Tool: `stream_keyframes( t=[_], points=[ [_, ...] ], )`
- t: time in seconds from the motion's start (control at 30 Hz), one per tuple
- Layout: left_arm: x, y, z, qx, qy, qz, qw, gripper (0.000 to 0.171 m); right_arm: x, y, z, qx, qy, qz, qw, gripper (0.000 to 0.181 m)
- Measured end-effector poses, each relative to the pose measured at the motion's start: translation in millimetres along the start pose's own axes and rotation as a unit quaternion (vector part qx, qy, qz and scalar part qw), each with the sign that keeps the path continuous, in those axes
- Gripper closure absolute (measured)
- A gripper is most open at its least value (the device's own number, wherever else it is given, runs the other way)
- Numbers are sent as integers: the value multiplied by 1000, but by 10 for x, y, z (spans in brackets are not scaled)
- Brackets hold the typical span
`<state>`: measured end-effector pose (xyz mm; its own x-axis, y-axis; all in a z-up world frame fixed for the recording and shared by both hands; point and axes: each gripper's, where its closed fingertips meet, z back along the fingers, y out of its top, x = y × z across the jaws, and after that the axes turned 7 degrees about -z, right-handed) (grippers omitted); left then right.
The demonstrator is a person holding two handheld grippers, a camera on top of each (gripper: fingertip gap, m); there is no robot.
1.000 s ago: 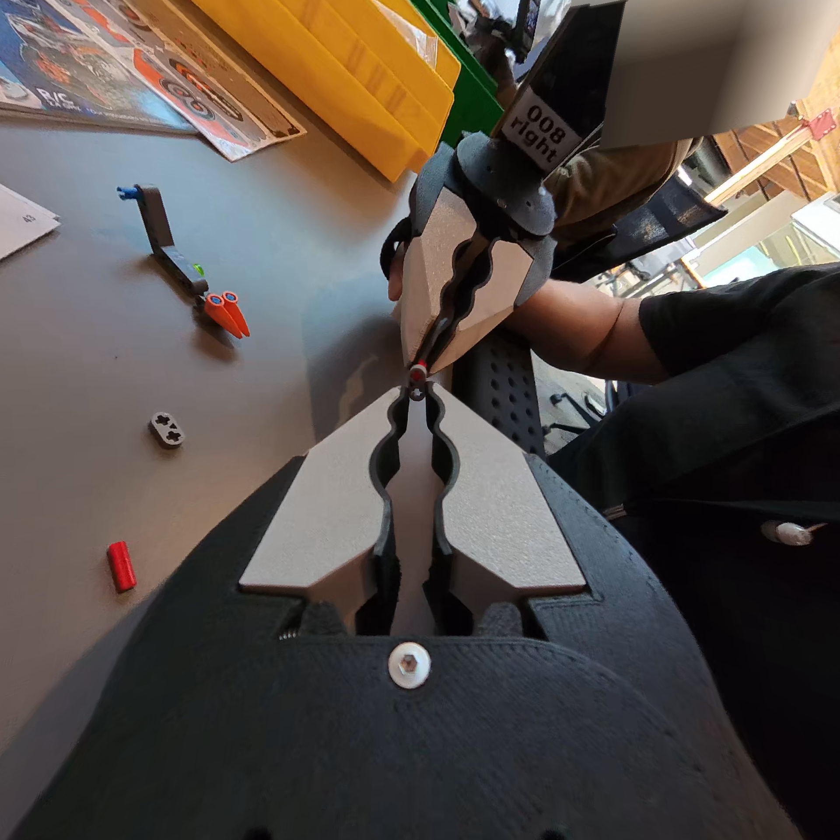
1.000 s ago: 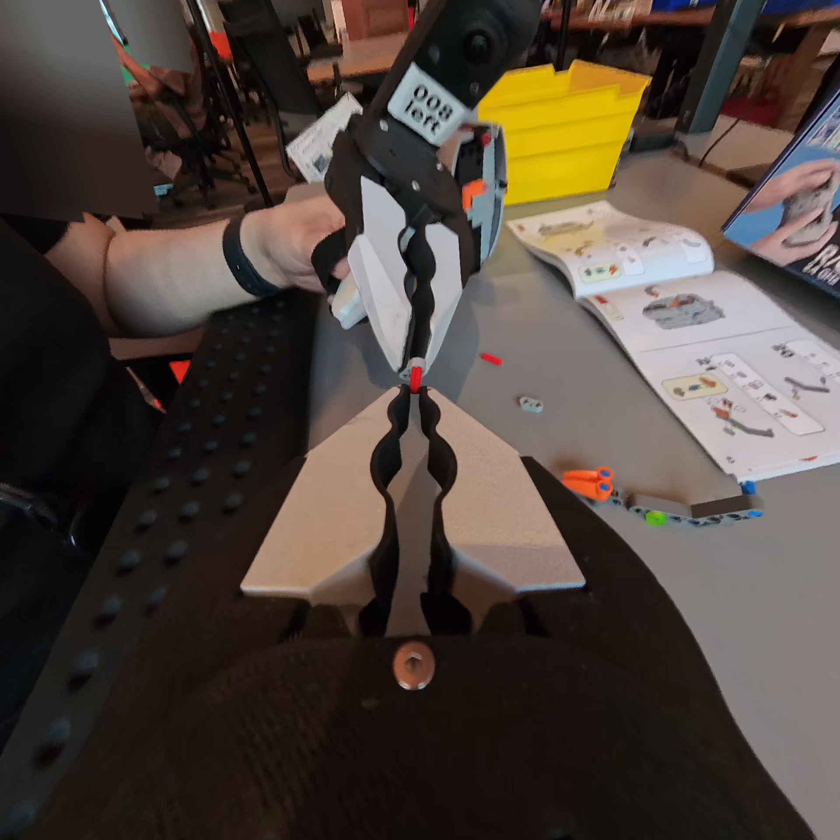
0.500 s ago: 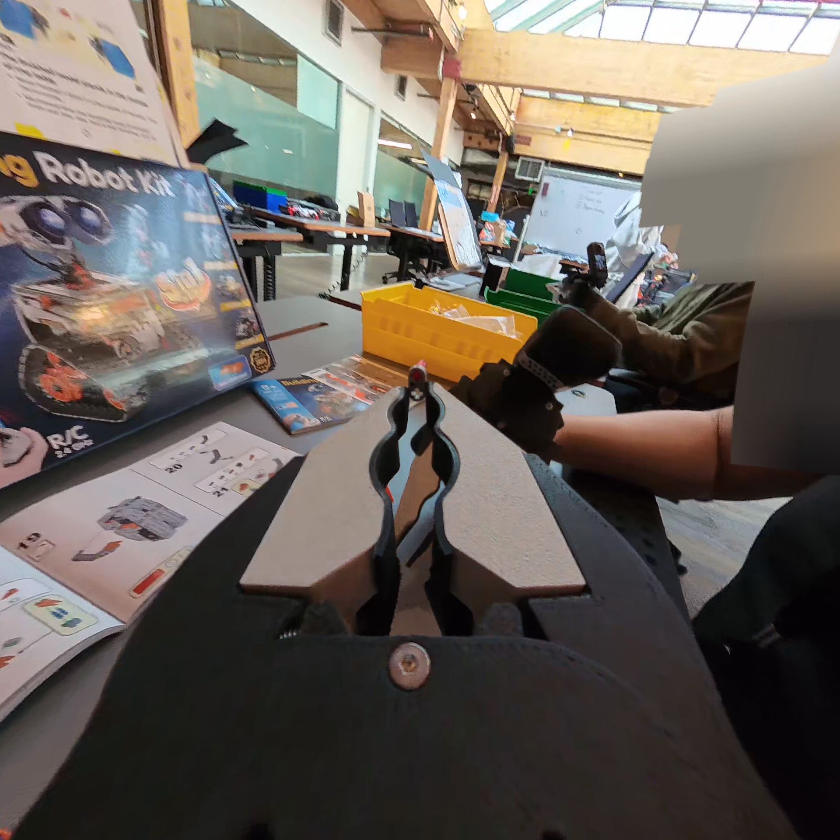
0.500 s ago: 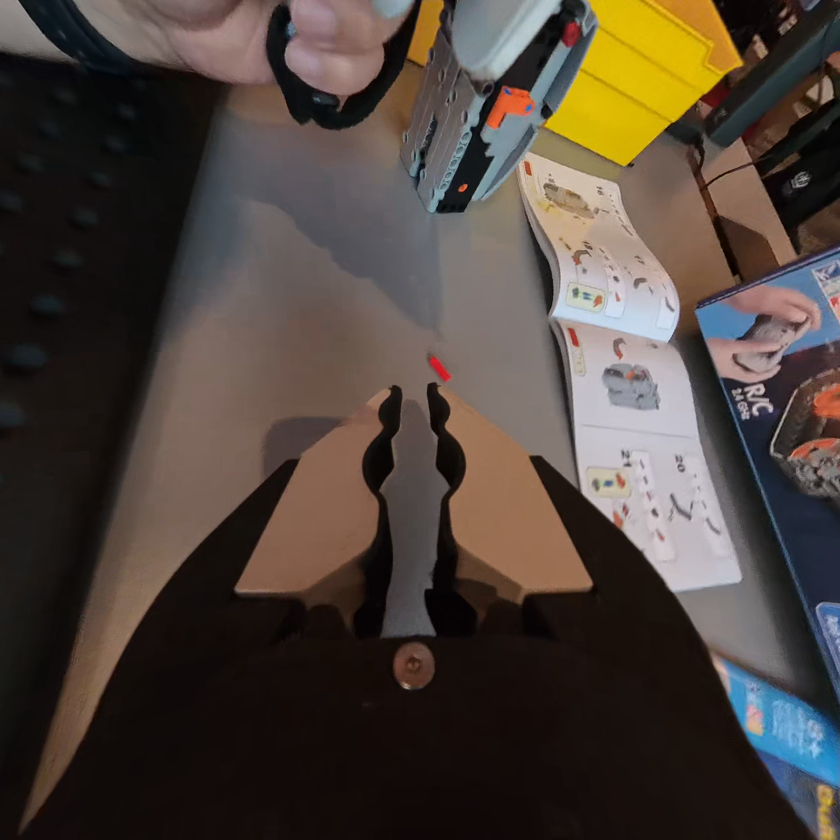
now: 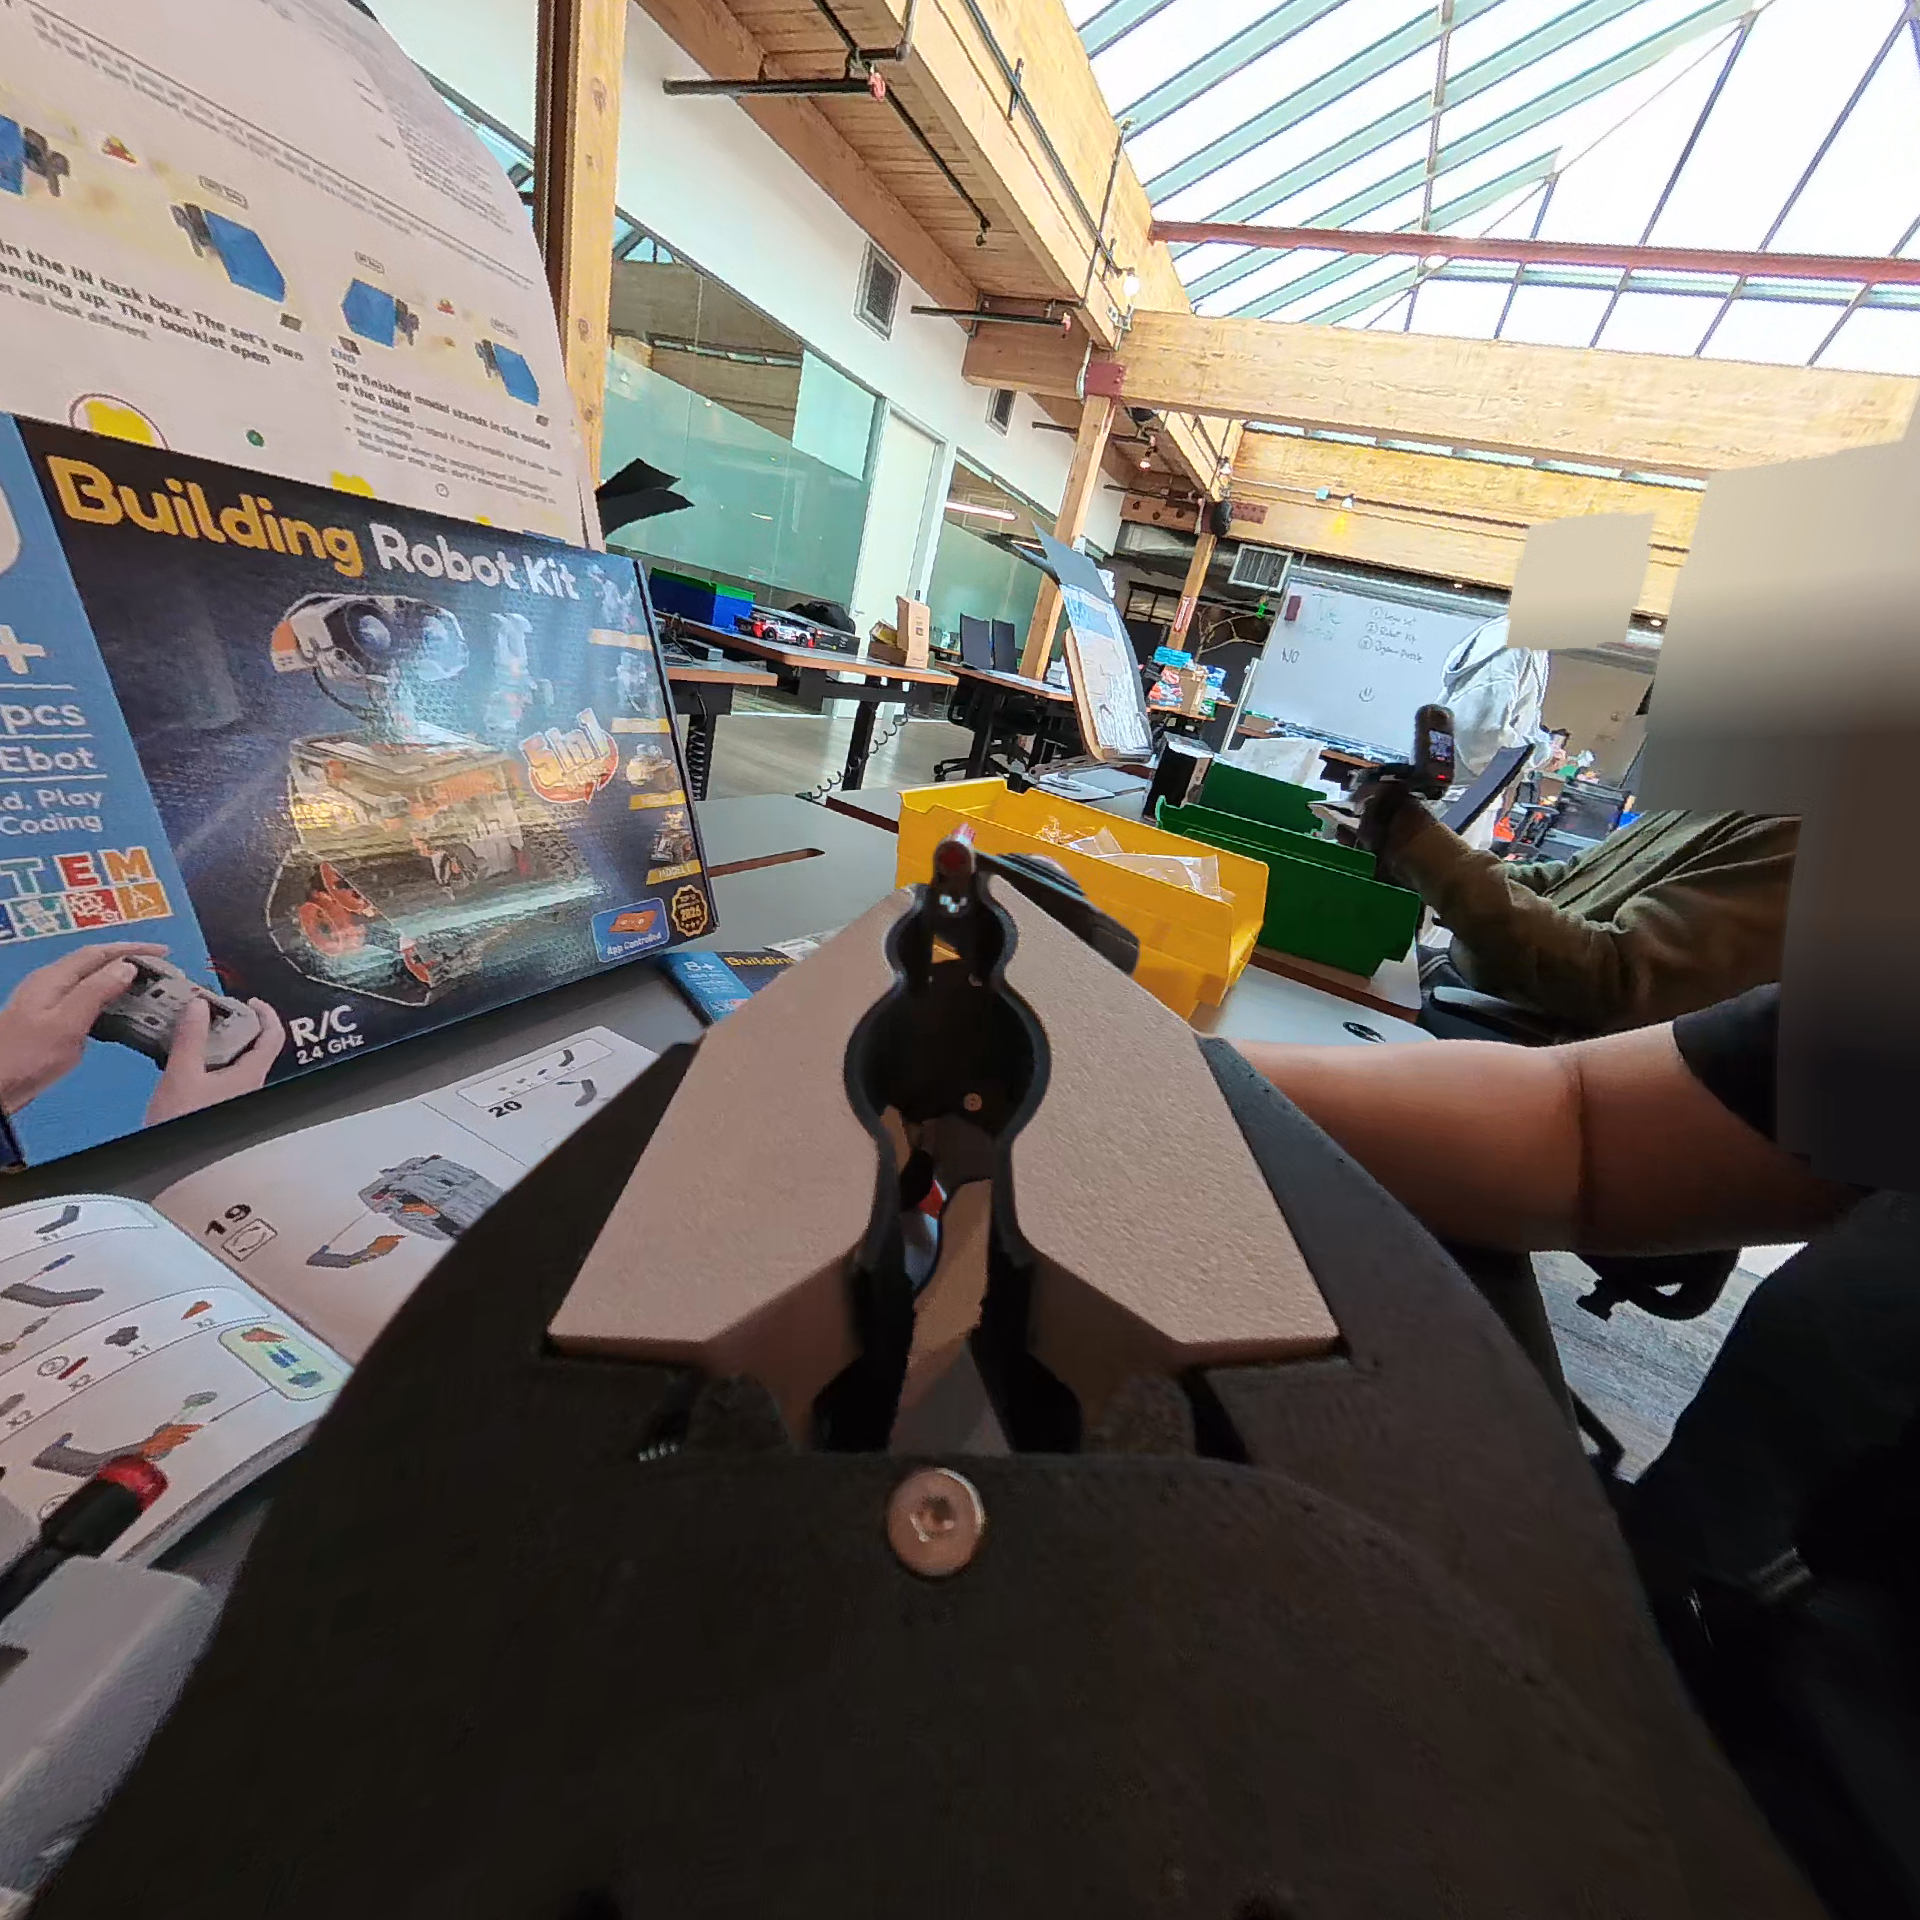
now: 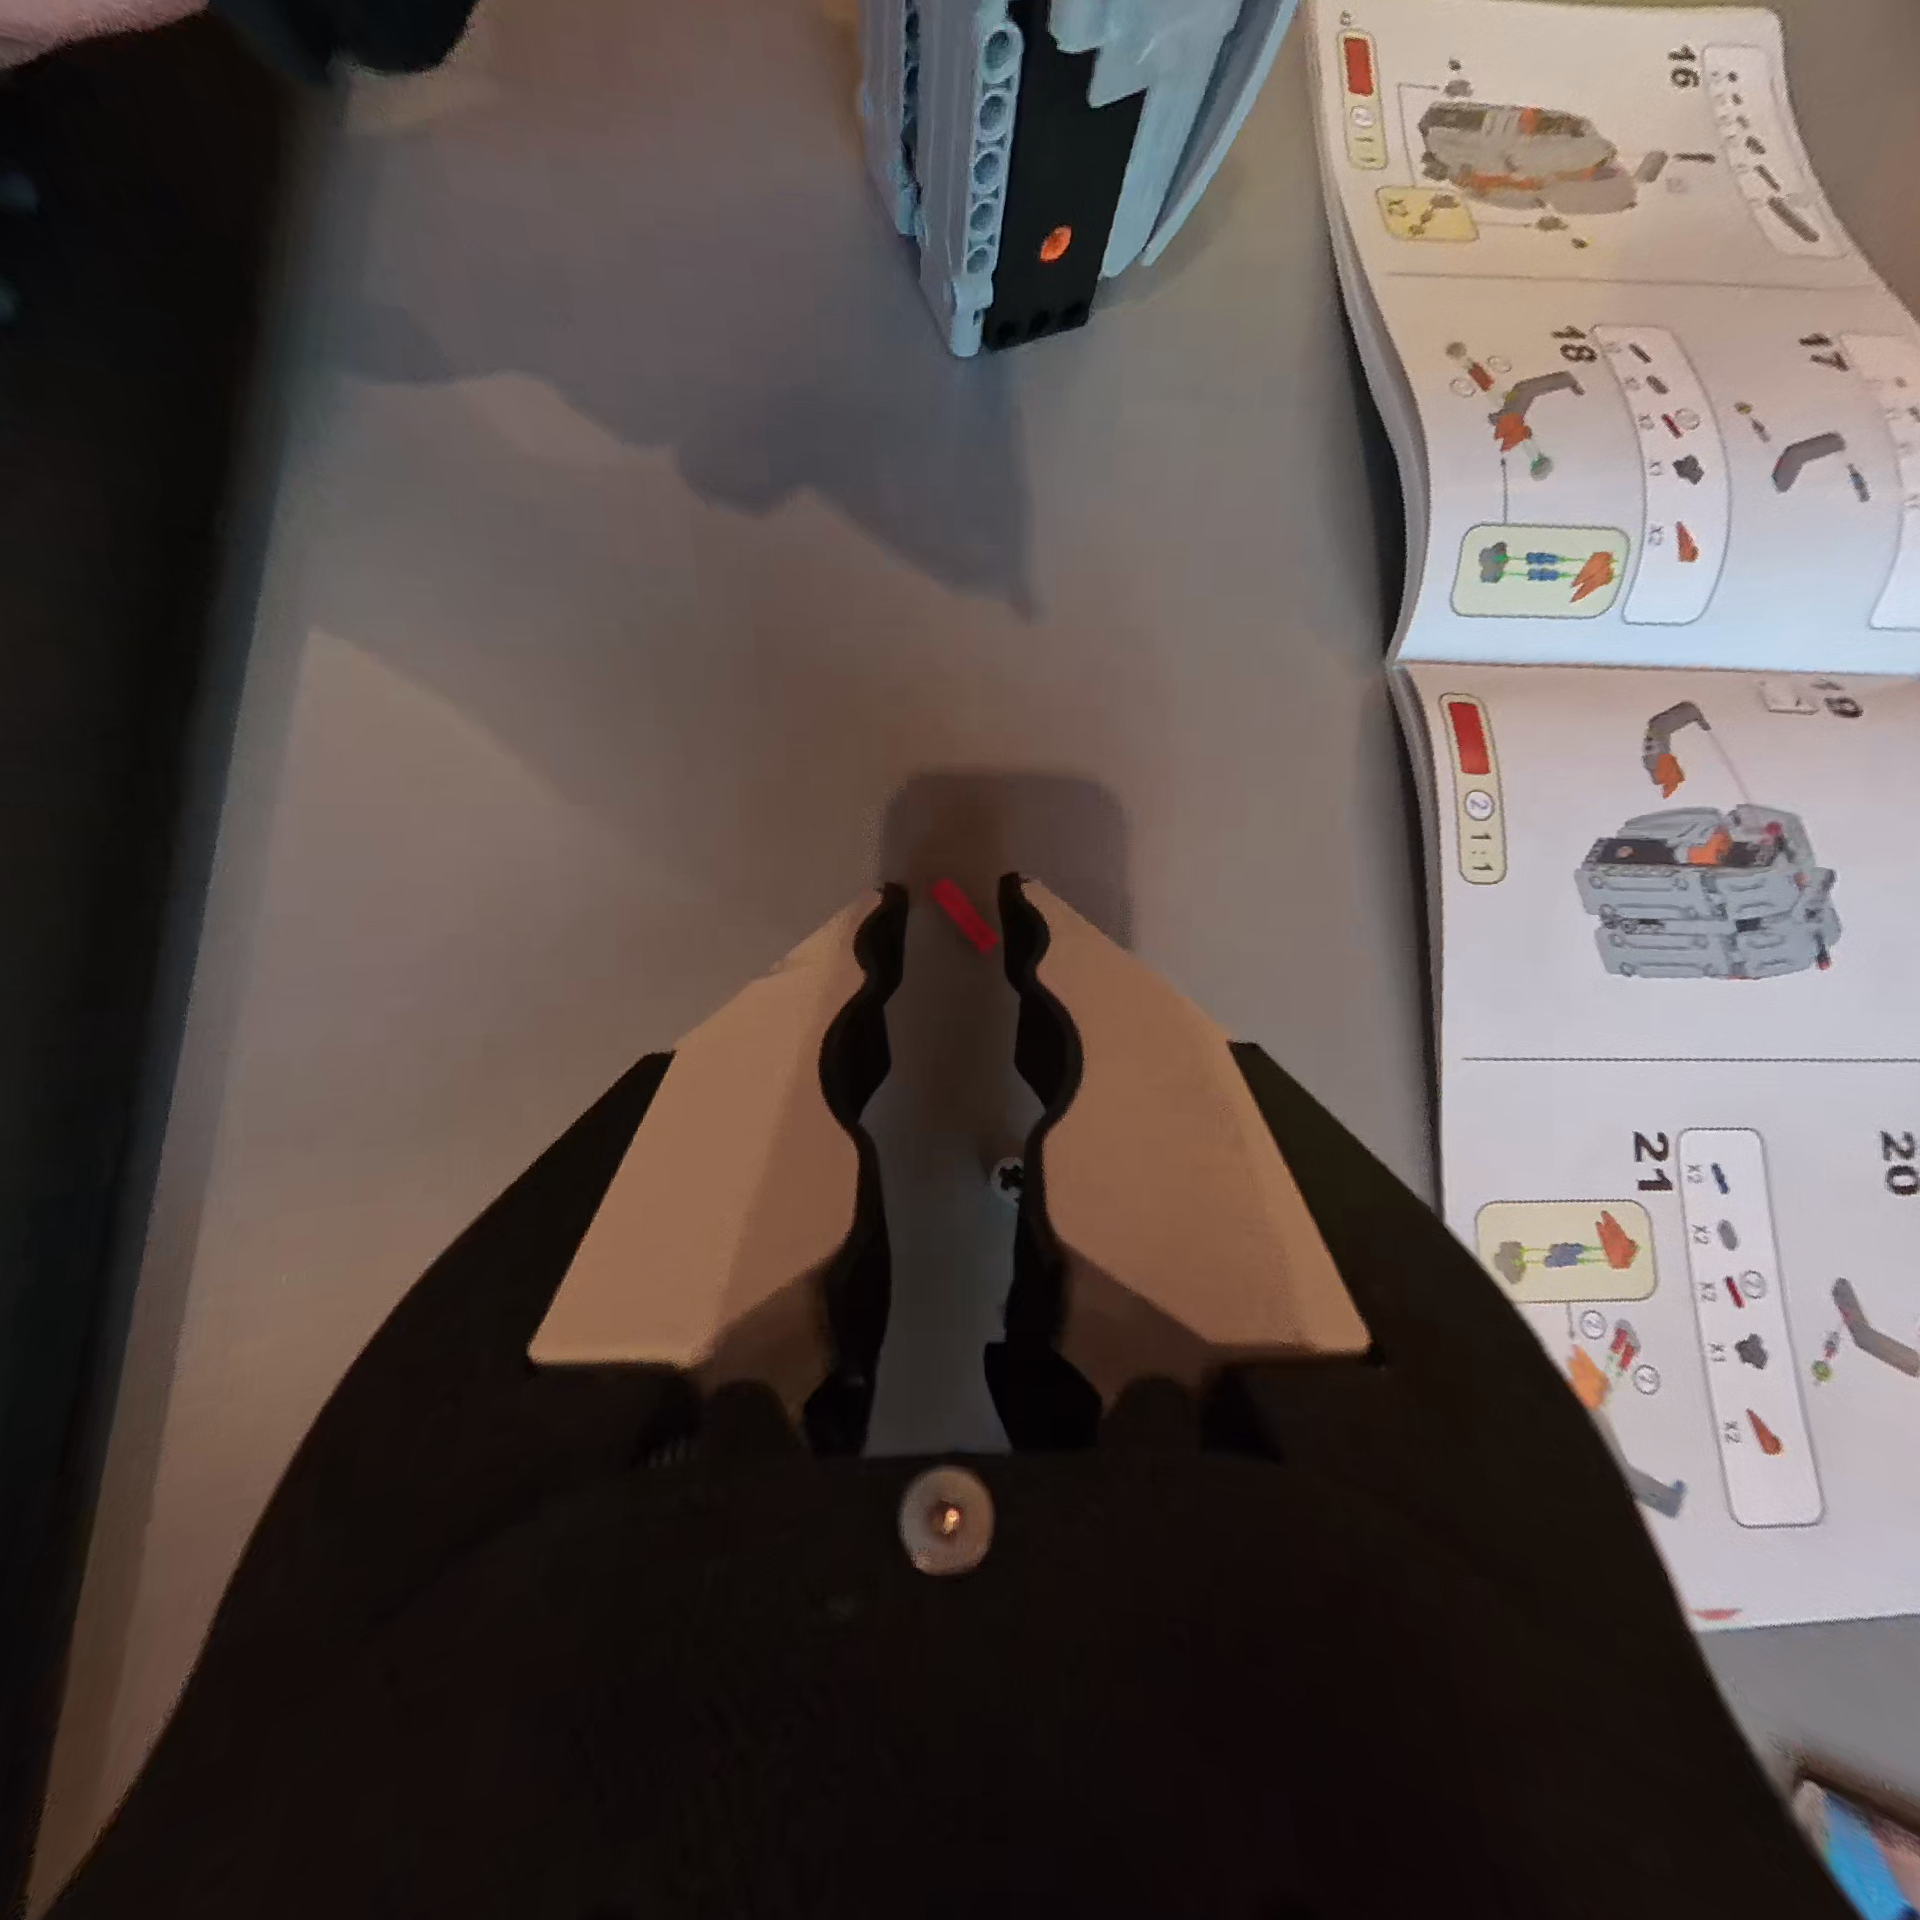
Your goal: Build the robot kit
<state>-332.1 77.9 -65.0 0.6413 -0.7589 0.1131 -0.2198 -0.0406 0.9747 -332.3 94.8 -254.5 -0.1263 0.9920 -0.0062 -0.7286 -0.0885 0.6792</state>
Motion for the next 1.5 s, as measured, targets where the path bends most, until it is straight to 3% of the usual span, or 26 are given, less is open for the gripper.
stream_keyframes(
  t=[0.27,0.33,0.57,0.7,0.8,0.93,1.23,1.4,1.5],
  points=[
    [12,-26,-11,-8,-6,6,1000,167,-2,-73,44,-2,33,-67,997,165],
    [16,-37,-21,-8,-12,14,1000,167,-35,-79,45,-1,45,-72,996,177],
    [-49,-223,-73,-45,-19,71,996,167,-102,-79,211,25,-6,-3,1000,177],
    [119,-488,-210,-97,-81,146,981,167,-127,-18,663,96,-74,17,992,178],
    [195,-661,-283,-134,-95,157,974,167,-174,-151,893,142,-79,-22,986,178],
    [250,-877,-349,-172,-107,203,958,167,-277,-300,1023,181,-41,-89,979,178],
    [350,-966,-385,-162,-166,339,912,167,-381,-64,1260,286,72,-208,933,178],
    [389,-1075,-382,-180,-188,400,879,167,-321,-75,1243,275,16,-174,946,178],
    [391,-1135,-391,-196,-182,386,883,167,-286,-98,1264,258,-44,-121,957,178]
  ],
)
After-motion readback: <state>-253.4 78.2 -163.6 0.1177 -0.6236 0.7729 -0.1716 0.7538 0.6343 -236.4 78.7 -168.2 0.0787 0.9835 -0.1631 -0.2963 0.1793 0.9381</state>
